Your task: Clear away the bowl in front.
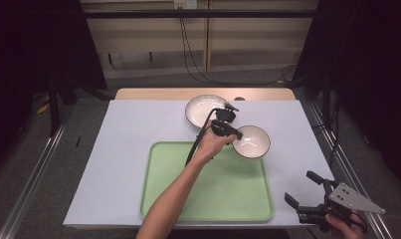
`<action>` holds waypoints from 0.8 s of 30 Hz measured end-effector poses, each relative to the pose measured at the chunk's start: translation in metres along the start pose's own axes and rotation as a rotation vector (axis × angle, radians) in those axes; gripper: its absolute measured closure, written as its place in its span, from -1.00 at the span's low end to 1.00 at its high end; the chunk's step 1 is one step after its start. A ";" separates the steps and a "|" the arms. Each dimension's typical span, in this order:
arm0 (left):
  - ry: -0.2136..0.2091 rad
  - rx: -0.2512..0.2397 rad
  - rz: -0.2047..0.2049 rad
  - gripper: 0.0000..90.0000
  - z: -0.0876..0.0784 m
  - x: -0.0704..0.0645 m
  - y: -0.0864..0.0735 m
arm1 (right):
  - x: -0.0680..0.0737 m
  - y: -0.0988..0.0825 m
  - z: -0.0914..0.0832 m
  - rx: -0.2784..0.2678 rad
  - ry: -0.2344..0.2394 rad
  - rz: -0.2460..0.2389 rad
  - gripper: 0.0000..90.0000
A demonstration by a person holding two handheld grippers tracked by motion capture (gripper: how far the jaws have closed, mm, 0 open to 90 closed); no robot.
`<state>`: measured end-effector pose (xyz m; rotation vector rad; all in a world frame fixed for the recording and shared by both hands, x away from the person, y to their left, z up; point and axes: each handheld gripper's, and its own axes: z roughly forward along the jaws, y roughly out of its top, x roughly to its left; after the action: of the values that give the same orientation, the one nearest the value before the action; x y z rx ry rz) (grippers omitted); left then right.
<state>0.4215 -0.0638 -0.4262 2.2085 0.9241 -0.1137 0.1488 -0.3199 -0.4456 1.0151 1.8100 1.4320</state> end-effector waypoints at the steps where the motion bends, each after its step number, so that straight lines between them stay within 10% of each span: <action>1: 0.000 0.002 -0.008 0.83 0.002 0.001 -0.001 | 0.000 0.000 0.000 0.000 0.000 0.000 -1.00; 24: 0.011 0.042 -0.051 0.83 0.023 0.007 -0.010 | 0.000 0.000 -0.001 0.003 -0.003 0.005 -0.98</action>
<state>0.4244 -0.0697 -0.4511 2.2265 0.9928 -0.1463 0.1480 -0.3203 -0.4457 1.0234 1.8097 1.4306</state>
